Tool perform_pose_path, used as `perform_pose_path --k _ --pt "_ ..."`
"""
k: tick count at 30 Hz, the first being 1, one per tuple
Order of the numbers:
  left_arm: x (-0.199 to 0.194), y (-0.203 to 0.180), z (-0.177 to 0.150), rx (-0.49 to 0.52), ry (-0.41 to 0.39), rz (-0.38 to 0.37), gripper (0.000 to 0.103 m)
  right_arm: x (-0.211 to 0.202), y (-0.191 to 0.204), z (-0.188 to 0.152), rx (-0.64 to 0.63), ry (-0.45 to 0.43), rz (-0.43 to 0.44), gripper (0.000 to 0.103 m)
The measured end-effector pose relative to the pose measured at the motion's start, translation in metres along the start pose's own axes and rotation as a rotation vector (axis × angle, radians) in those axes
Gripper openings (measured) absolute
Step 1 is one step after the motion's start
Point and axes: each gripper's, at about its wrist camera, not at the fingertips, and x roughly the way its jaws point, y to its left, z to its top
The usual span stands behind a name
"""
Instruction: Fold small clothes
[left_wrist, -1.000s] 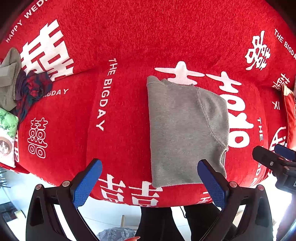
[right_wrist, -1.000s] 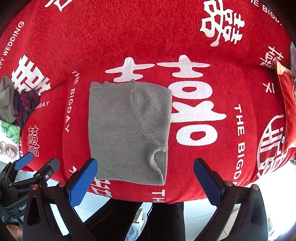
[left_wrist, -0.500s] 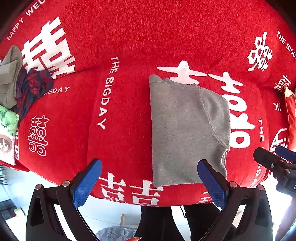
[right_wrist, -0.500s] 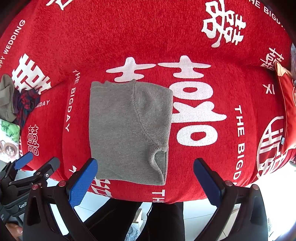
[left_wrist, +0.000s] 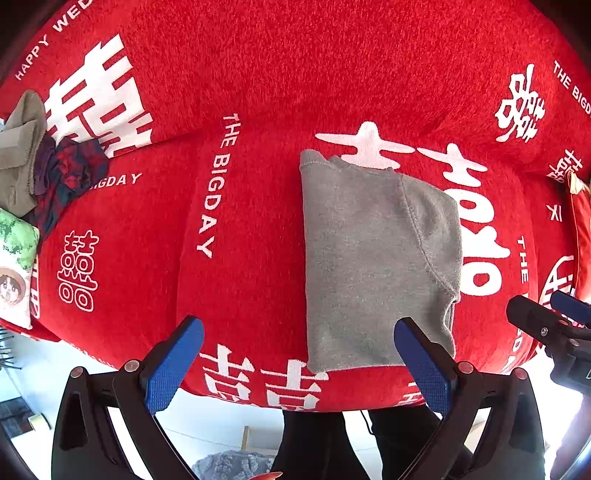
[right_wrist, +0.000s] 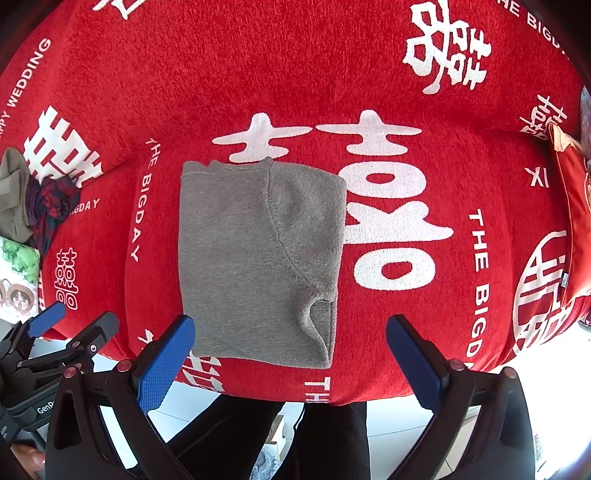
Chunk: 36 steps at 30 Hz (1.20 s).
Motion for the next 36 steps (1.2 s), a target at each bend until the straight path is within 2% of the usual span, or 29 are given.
perform_pose_path --k 7,10,22,28,32,36 --pt "0.0007 0.001 -0.0011 -0.001 0.0 0.005 0.103 -0.0001 0.0006 -0.0005 0.001 -0.002 -0.001 0.103" --pt "0.0006 0.0018 -0.0017 -0.001 -0.008 0.032 0.103 0.0 0.0006 -0.0005 0.0 0.0 -0.002 0.103" --pt "-0.0004 -0.0016 -0.003 -0.005 -0.013 0.031 0.103 -0.0001 0.0008 -0.0026 0.0 0.0 -0.003 0.103" --pt "0.0007 0.0003 -0.0034 -0.025 -0.009 0.023 0.103 0.0 0.0011 -0.0028 0.0 0.001 -0.004 0.103" --pt "-0.0005 0.0035 -0.0044 -0.051 -0.017 -0.016 0.103 0.001 0.0012 -0.0058 0.003 0.002 -0.001 0.103" --pt "-0.0028 0.0019 -0.0038 -0.033 -0.028 -0.02 0.103 0.002 0.0001 -0.0076 0.017 0.006 0.005 0.103"
